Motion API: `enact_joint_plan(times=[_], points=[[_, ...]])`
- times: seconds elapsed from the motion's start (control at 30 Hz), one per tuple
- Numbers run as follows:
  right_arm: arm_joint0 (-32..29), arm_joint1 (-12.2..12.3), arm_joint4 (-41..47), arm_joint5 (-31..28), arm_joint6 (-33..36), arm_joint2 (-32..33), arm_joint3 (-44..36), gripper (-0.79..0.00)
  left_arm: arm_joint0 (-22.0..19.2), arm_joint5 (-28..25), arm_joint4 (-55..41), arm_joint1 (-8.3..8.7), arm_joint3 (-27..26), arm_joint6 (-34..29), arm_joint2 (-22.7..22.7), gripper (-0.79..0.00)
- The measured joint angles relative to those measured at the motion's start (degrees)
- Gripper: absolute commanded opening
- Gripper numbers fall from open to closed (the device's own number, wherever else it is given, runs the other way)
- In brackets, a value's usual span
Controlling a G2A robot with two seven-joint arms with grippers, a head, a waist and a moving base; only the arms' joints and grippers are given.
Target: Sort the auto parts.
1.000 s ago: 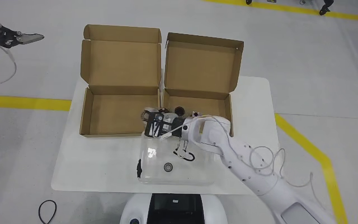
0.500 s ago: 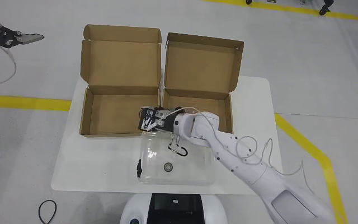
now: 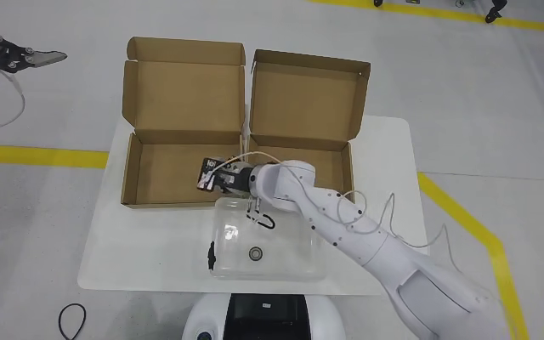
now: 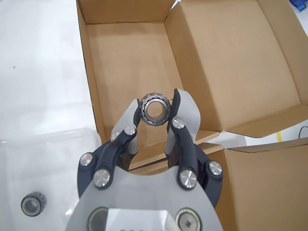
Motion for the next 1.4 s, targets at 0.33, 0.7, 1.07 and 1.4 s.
enact_joint_plan(times=[0.33, 0.7, 1.07, 1.4], points=[[3.31, -4.95, 2.56, 0.25, 2.42, -3.63, 10.47, -0.736, 0.00, 0.00, 0.00, 0.00, 0.00, 0.00, 0.00, 0.000], [6.53, -9.92, 4.73, 1.11, 3.63, -5.04, 19.58, -0.588, 0.00, 0.00, 0.00, 0.00, 0.00, 0.00, 0.00, 0.000], [7.32, -11.79, 4.27, -1.09, -1.30, -4.32, 23.72, -0.545, 0.00, 0.00, 0.00, 0.00, 0.00, 0.00, 0.00, 0.000], [2.33, -6.86, -1.36, -3.92, -1.55, 1.54, 9.35, -0.505, 0.00, 0.00, 0.00, 0.00, 0.00, 0.00, 0.00, 0.000]])
